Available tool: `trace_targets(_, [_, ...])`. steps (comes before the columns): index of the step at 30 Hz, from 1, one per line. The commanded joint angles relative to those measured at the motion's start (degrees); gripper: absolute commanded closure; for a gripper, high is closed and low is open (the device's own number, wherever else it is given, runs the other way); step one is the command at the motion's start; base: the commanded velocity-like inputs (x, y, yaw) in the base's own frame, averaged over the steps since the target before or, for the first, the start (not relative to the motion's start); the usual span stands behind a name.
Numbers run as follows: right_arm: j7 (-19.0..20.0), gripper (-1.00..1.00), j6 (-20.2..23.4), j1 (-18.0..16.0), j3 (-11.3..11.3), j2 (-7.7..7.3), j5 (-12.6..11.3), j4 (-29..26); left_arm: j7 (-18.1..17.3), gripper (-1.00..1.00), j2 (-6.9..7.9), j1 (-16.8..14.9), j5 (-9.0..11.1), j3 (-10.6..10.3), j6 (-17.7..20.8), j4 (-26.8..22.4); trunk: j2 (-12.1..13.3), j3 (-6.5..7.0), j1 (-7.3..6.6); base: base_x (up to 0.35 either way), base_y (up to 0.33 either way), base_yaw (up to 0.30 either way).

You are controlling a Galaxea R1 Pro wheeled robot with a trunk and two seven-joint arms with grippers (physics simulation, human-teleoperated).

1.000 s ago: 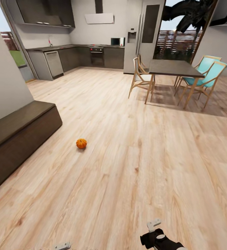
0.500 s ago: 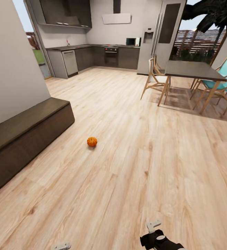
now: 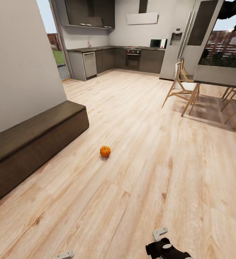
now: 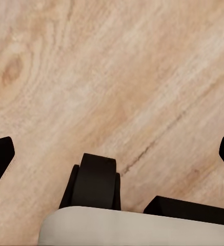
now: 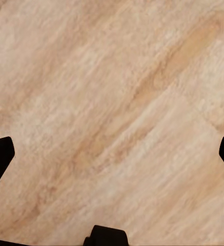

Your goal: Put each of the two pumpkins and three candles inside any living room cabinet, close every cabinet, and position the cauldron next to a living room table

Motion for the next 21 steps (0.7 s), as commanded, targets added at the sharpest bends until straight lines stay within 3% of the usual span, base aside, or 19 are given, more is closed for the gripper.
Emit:
trace_targets(1, [0.0,-1.0,0.0,0.0,0.0,-0.03,0.0,0.0,0.0,-1.0,0.0,0.0,0.0,0.0,0.0,0.0,0.0,-0.02,0.0,0.324,-0.001,0.288])
trace_targets(21, [-0.1,-1.0,0.0,0.0,0.0,-0.07,-0.1,0.0,0.0,-1.0,0.0,0.0,0.0,0.0,0.0,0.0,0.0,-0.47,0.0,0.294,0.0,0.288])
